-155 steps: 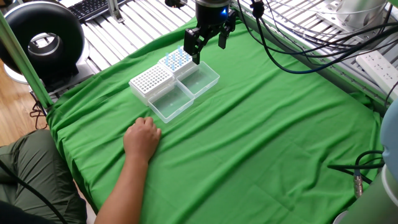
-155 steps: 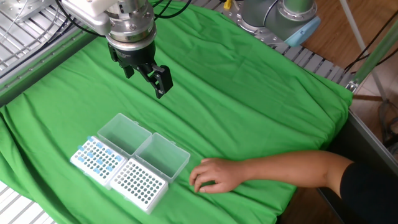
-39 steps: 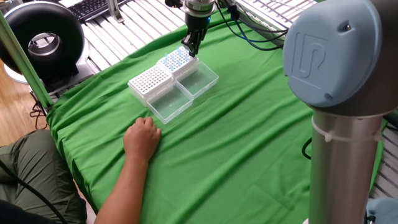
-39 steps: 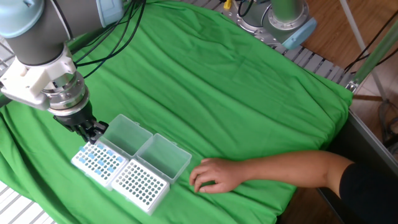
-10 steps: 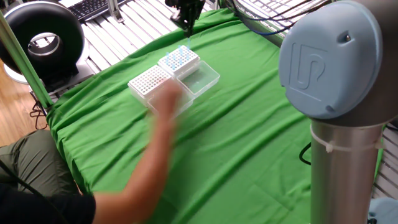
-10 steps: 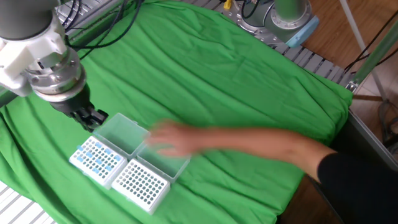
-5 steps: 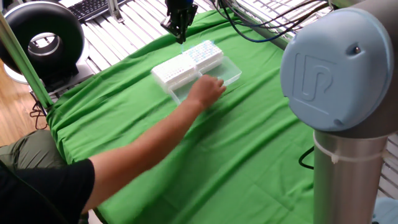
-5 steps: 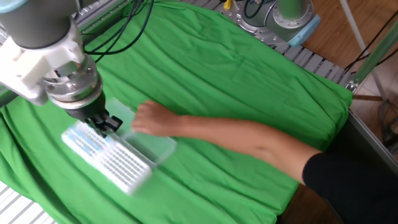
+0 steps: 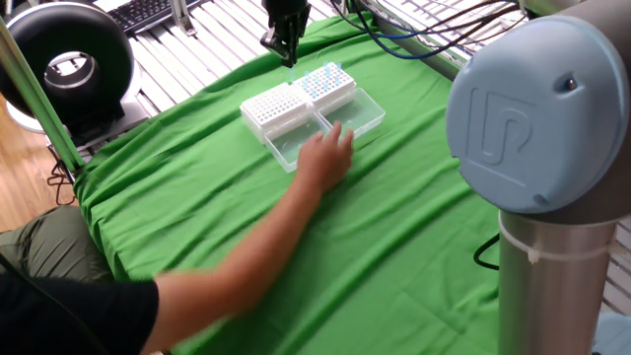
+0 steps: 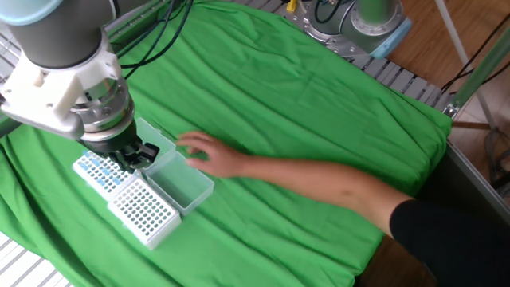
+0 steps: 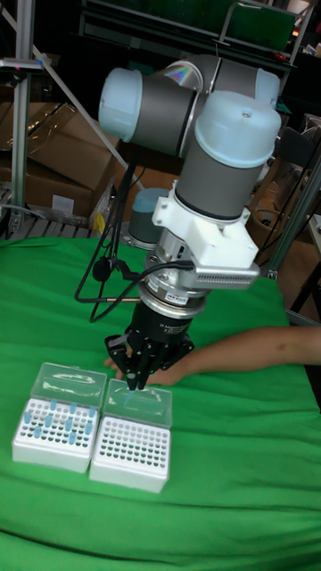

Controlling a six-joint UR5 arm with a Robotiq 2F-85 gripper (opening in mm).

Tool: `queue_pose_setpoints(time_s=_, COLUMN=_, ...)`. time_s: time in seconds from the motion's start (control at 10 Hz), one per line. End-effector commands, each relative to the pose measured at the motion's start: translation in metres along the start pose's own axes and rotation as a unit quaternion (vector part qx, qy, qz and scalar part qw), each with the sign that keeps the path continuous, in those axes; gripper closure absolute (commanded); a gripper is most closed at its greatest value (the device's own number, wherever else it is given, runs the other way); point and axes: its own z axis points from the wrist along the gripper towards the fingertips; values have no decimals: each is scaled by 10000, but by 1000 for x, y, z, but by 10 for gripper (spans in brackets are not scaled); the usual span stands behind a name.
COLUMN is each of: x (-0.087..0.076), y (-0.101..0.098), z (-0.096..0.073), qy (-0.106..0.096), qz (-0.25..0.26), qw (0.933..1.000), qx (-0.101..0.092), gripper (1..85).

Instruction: Insert a medium pipette tip into the holder for medium pipette tips

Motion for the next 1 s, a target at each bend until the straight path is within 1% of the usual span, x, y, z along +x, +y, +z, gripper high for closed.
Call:
queue_pose_setpoints(time_s=0.0, x=-14, y=22, z=-1, qy=-82, qz=97, qw=9998, qx=-168, gripper=847)
queue_pose_setpoints(time_s=0.1, x=-18, y=28, z=0, qy=-134, qz=131, qw=9994, qx=-288, gripper=847)
queue_pose_setpoints(time_s=0.2, x=-23, y=31, z=3, qy=-196, qz=133, qw=9992, qx=-323, gripper=847)
queue_pose_setpoints(time_s=0.4, x=-34, y=34, z=10, qy=-293, qz=190, qw=9989, qx=-304, gripper=847)
queue_pose_setpoints(time_s=0.6, x=-37, y=36, z=12, qy=-354, qz=217, qw=9985, qx=-364, gripper=847)
queue_pose_setpoints(time_s=0.9, x=-43, y=44, z=16, qy=-426, qz=343, qw=9978, qx=-375, gripper=847)
